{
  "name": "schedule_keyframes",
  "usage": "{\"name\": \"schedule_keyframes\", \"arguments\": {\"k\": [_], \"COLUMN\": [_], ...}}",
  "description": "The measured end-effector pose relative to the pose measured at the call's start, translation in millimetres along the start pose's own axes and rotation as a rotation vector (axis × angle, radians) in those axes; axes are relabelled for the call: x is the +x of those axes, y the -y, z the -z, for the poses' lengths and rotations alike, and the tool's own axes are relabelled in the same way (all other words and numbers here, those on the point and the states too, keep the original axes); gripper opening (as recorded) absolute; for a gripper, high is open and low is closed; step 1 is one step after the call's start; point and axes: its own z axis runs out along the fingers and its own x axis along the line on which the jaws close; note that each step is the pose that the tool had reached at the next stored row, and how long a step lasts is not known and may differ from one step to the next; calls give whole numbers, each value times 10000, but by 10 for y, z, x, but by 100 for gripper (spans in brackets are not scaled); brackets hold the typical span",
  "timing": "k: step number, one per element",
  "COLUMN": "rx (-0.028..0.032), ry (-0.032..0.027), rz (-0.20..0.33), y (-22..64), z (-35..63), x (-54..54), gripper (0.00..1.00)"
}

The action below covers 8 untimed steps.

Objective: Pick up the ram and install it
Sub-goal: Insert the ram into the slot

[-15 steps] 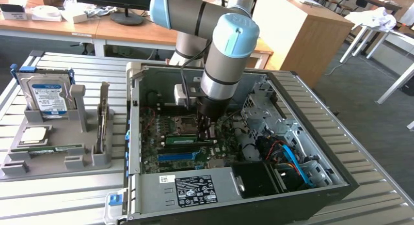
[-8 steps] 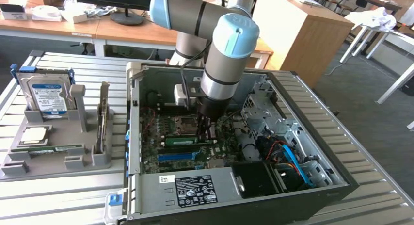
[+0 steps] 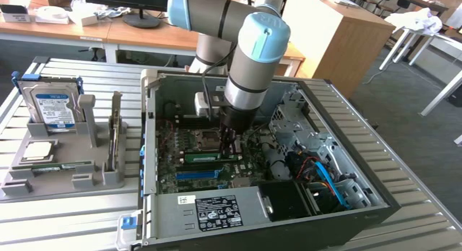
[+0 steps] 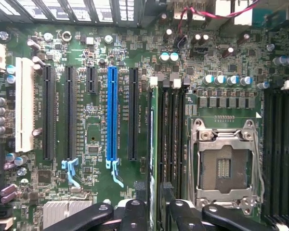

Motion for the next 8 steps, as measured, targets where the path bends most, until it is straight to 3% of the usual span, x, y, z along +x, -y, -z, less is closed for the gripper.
{"name": "schedule_keyframes", "arguments": {"k": [8], "rx": [1], "ry": [-1], "rz": [1], "y": [7], "z": [245], "x": [-17], "gripper": [26]}}
